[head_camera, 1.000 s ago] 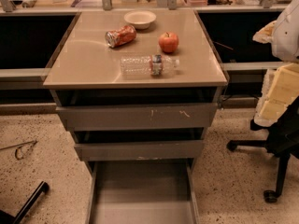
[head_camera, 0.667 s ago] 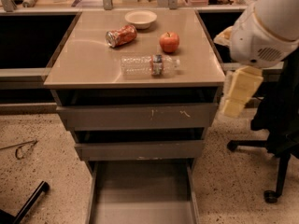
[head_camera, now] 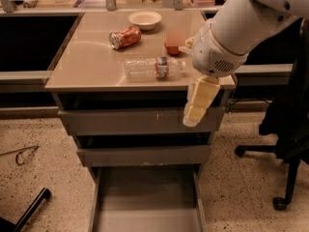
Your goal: Place water bottle into bottom drawer
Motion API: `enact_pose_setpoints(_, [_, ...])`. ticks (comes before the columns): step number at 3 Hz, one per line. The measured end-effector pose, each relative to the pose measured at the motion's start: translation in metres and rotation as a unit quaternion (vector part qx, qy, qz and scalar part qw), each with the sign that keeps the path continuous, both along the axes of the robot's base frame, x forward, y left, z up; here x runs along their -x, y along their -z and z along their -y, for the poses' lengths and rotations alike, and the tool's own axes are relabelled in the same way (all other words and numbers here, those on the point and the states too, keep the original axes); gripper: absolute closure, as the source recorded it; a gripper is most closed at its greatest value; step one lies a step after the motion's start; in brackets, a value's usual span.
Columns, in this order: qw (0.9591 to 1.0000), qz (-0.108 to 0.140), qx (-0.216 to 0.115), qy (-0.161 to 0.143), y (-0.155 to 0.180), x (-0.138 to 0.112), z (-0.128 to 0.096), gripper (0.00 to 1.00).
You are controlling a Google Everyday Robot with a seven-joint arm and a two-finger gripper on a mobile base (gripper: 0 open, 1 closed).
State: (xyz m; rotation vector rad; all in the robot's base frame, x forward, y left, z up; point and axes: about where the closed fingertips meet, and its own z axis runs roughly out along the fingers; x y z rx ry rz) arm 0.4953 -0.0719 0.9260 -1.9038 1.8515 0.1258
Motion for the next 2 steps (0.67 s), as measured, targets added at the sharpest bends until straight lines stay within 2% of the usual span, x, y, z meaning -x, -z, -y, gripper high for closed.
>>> enact_pose_setpoints(1, [0.9999, 0.007, -0.005, -0.010, 0.002, -0.008, -0.009, 0.00])
enact_pose_setpoints(2, [0.9989, 0.028, -0.017, -0.034, 0.012, -0.045, -0.036, 0.00])
